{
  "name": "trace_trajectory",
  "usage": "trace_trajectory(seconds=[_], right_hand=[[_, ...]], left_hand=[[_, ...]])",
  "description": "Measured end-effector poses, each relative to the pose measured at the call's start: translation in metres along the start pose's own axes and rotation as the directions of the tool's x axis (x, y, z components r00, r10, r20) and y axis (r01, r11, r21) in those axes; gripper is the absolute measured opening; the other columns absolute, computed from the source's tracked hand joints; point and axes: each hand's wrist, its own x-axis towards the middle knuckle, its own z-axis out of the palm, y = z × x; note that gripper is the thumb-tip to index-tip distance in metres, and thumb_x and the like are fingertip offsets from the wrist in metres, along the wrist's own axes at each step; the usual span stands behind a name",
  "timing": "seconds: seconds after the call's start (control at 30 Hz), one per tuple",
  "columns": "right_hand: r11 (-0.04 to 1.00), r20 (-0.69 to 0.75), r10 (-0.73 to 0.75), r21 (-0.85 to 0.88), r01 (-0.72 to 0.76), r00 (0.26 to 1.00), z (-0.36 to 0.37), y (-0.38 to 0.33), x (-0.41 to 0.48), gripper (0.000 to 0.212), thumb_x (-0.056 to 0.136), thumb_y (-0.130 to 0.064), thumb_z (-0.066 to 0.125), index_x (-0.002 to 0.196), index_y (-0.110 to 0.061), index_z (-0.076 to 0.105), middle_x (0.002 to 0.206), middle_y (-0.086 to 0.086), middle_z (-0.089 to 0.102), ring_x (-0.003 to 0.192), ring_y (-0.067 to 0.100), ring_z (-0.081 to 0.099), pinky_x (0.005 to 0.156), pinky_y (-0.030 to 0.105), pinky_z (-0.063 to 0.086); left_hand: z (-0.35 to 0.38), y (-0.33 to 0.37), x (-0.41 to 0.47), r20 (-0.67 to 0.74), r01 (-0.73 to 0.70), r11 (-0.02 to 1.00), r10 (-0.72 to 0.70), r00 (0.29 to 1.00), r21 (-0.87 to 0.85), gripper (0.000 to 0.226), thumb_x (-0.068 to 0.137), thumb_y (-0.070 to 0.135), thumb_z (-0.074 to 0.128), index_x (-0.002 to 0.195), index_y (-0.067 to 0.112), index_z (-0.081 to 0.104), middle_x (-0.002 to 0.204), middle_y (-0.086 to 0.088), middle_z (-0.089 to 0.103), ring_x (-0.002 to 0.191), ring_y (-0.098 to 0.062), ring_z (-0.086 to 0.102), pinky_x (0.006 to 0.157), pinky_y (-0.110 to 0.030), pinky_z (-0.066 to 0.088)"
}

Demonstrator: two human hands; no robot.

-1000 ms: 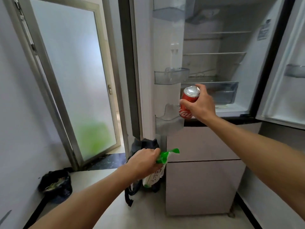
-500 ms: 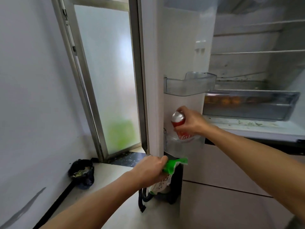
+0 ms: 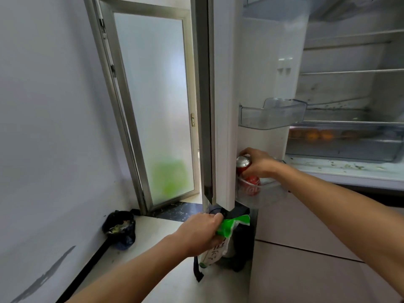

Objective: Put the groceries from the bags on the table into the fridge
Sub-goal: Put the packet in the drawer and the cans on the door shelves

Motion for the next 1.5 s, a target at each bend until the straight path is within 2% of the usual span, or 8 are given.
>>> trace_trajectory(seconds=[0.2,0.37,0.57,0.83,1.0,1.2,1.3,1.5], right_hand=[[0.990,-0.030,0.056,0.131,-0.052,0.998,-0.001,-0.007,-0.021,0.091,0.073,-0.011,0.080,0.148,-0.022,0.030,0.143,0.015,0.045,0.120,0.029,0.053,0.092,0.033,0.051],[0.981,-0.300,0.125,0.181,-0.073,0.946,-0.010,0.003,-0.057,0.068,0.081,-0.020,0.075,0.141,-0.019,0.043,0.131,0.011,0.055,0.116,0.023,0.055,0.094,0.033,0.049],[0.969,-0.410,0.204,0.215,-0.123,0.889,-0.030,0.049,-0.116,0.053,0.081,-0.023,0.074,0.130,-0.019,0.054,0.120,0.004,0.061,0.104,0.016,0.060,0.088,0.032,0.053],[0.948,-0.433,0.303,0.231,-0.220,0.849,-0.067,0.143,-0.168,0.046,0.085,-0.020,0.072,0.128,-0.020,0.055,0.120,0.003,0.061,0.101,0.013,0.059,0.083,0.027,0.050],[0.939,-0.407,0.332,0.225,-0.259,0.851,-0.096,0.216,-0.174,0.044,0.086,-0.021,0.071,0.127,-0.018,0.057,0.117,0.003,0.061,0.100,0.015,0.059,0.082,0.027,0.049],[0.946,-0.392,0.317,0.192,-0.260,0.864,-0.159,0.312,-0.152,0.037,0.085,-0.022,0.071,0.121,-0.020,0.061,0.108,0.000,0.064,0.092,0.015,0.062,0.083,0.035,0.055],[0.956,-0.391,0.290,0.168,-0.242,0.874,-0.181,0.339,-0.135,0.037,0.085,-0.023,0.070,0.121,-0.020,0.061,0.106,-0.002,0.065,0.093,0.015,0.062,0.086,0.037,0.055],[0.982,-0.434,0.181,0.130,-0.137,0.883,-0.224,0.359,-0.076,0.035,0.084,-0.024,0.070,0.118,-0.022,0.063,0.102,-0.003,0.065,0.095,0.016,0.063,0.085,0.033,0.052]], left_hand=[[0.003,-0.003,-0.013,0.017,-0.020,0.999,0.021,1.000,-0.034,0.031,0.092,0.035,0.054,0.113,0.013,0.047,0.114,-0.010,0.063,0.099,-0.029,0.059,0.079,-0.039,0.048],[0.008,0.010,-0.007,0.011,-0.102,0.993,0.103,0.995,-0.059,0.030,0.092,0.035,0.055,0.112,0.014,0.047,0.109,-0.010,0.064,0.095,-0.027,0.060,0.074,-0.037,0.046],[0.022,0.055,0.029,0.026,-0.179,0.965,0.188,0.982,-0.193,0.034,0.092,0.035,0.056,0.117,0.013,0.049,0.109,-0.009,0.064,0.097,-0.026,0.061,0.081,-0.041,0.052],[0.025,0.130,0.105,-0.008,-0.268,0.939,0.273,0.962,-0.214,0.031,0.090,0.037,0.058,0.110,0.014,0.053,0.104,-0.009,0.066,0.092,-0.026,0.062,0.075,-0.041,0.052],[0.016,0.177,0.162,-0.049,-0.249,0.944,0.244,0.968,-0.218,0.028,0.092,0.035,0.057,0.110,0.013,0.053,0.102,-0.007,0.066,0.090,-0.024,0.063,0.071,-0.041,0.053],[-0.029,0.233,0.263,-0.229,-0.165,0.948,0.102,0.968,-0.273,0.024,0.094,0.034,0.056,0.105,0.014,0.049,0.101,-0.009,0.065,0.089,-0.026,0.062,0.066,-0.041,0.051],[-0.069,0.248,0.306,-0.387,-0.158,0.915,0.002,0.922,-0.372,0.024,0.091,0.028,0.060,0.106,0.012,0.051,0.107,-0.011,0.066,0.096,-0.030,0.063,0.070,-0.044,0.054],[-0.137,0.246,0.389,-0.542,-0.094,0.969,-0.047,0.839,-0.229,0.029,0.085,0.007,0.058,0.114,0.006,0.051,0.112,-0.018,0.061,0.101,-0.040,0.058,0.081,-0.049,0.049]])
